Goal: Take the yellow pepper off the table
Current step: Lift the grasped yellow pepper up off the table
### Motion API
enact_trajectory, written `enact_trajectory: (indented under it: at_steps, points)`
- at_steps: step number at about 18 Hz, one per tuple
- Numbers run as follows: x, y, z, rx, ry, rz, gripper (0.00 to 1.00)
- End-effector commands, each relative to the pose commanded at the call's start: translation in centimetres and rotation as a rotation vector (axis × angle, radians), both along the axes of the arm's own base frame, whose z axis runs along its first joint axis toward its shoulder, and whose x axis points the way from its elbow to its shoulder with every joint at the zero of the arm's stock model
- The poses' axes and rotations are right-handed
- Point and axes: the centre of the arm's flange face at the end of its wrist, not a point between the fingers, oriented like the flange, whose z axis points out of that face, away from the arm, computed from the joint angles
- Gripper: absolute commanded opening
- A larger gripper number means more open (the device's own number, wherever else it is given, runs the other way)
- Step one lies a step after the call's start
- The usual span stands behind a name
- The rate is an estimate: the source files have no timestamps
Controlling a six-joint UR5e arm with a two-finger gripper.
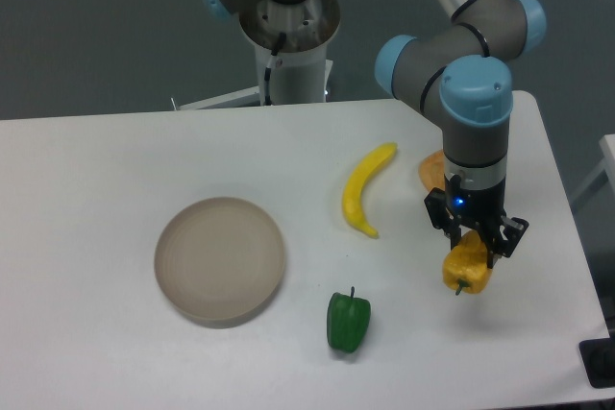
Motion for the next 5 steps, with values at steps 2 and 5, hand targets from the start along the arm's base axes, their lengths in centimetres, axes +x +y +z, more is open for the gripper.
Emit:
enact_trajectory:
  at_steps: [2,5]
  points:
    - [-0.02,0.00,-0.16,-0.002,0.000,-0.001,0.36]
    - [-0.04,-0.02,-0.73,-0.010,-0.002,-0.001,0.36]
